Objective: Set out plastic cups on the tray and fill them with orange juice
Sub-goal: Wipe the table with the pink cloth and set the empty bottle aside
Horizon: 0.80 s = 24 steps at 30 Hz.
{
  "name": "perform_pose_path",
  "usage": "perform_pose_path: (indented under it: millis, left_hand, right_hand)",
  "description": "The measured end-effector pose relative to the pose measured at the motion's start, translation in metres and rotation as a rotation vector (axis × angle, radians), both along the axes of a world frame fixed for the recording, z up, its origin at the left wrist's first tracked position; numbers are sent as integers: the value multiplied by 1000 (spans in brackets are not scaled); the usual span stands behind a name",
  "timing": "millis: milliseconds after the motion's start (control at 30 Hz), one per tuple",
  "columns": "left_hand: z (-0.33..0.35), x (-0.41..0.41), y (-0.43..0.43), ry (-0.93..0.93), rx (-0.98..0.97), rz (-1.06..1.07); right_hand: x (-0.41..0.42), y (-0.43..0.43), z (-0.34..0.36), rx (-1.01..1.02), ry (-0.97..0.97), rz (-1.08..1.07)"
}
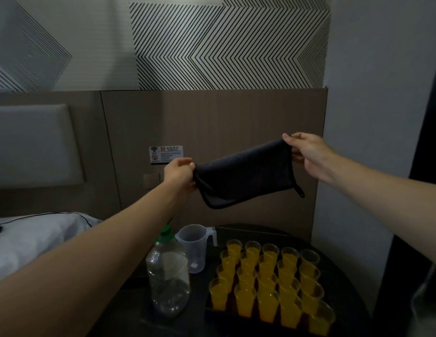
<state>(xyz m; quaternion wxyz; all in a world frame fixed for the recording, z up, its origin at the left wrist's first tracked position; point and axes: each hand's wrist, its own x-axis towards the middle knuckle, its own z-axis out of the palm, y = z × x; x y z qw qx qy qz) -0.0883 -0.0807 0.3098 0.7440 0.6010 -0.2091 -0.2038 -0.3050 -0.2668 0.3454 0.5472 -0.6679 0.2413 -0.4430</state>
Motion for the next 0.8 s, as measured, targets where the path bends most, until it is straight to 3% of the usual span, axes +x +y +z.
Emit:
perform_pose_path:
  millis: [100,333,567,800]
  left_hand:
    - [8,0,6,-112,70,10]
    - [1,-4,8,-90,217,-152]
    - [-35,-23,6,-353,489,-575]
    - [-29,-42,-15,-296,8,-703]
  right_hand:
    - [-4,-3,6,-43,-56,12]
    - [3,12,13,-195,-47,-17]
    - [35,43,40,-531,69,-85]
    - [44,55,60,-601,292,29]
